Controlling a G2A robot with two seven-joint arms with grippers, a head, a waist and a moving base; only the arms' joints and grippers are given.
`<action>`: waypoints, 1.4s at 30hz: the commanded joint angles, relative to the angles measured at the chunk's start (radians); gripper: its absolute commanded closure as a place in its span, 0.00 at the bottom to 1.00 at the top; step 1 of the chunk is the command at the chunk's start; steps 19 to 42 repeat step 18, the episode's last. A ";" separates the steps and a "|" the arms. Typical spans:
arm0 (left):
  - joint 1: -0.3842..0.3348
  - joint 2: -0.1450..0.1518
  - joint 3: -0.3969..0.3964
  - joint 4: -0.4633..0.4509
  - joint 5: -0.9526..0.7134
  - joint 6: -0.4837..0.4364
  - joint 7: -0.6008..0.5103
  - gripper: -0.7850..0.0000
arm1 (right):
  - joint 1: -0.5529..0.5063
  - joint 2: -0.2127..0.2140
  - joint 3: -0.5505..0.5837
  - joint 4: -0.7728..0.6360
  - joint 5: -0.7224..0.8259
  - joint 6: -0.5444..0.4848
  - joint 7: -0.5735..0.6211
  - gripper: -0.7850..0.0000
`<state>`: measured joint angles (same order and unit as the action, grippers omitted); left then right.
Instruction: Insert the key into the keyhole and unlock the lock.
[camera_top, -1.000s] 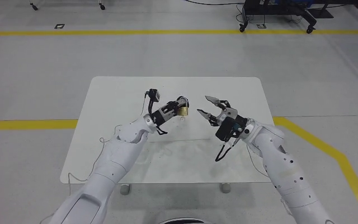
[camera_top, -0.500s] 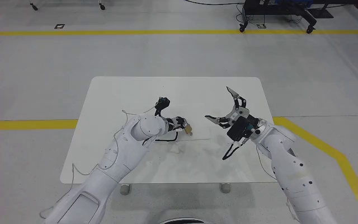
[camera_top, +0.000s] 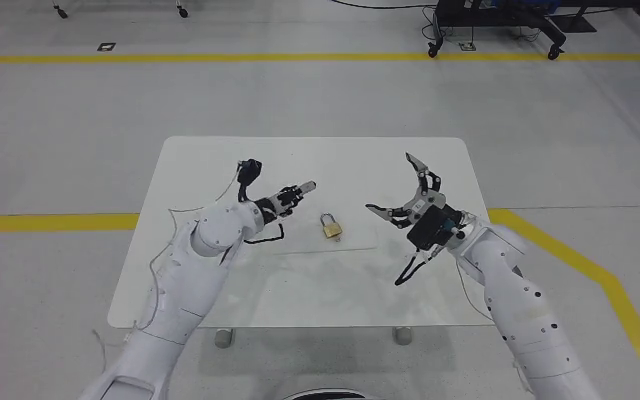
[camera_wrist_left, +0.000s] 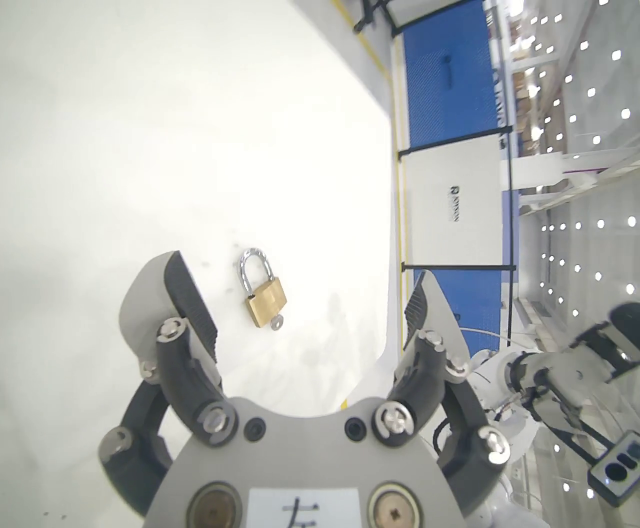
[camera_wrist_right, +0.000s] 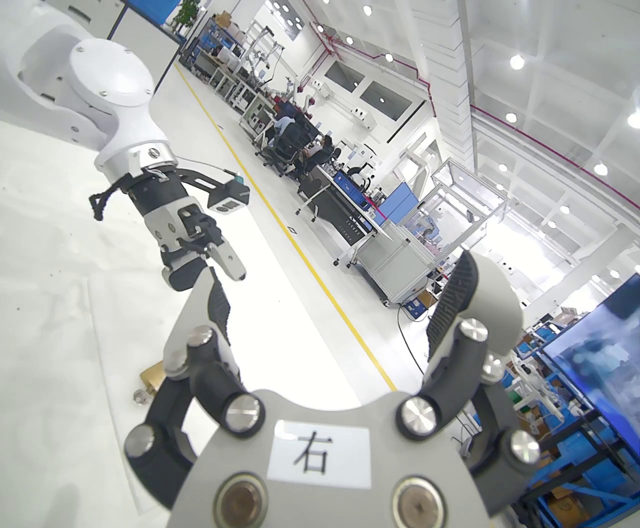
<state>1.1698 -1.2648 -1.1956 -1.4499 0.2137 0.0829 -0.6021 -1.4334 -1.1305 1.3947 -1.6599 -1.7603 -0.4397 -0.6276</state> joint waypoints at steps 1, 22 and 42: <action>0.101 0.021 -0.090 -0.123 0.068 -0.061 0.058 0.00 | 0.001 -0.002 0.021 0.031 0.098 0.006 -0.022 0.00; 0.267 0.045 -0.212 -0.351 0.280 -0.060 0.246 0.00 | -0.043 0.001 0.097 0.043 0.250 0.008 -0.135 0.00; 0.267 0.045 -0.212 -0.351 0.280 -0.060 0.246 0.00 | -0.043 0.001 0.097 0.043 0.250 0.008 -0.135 0.00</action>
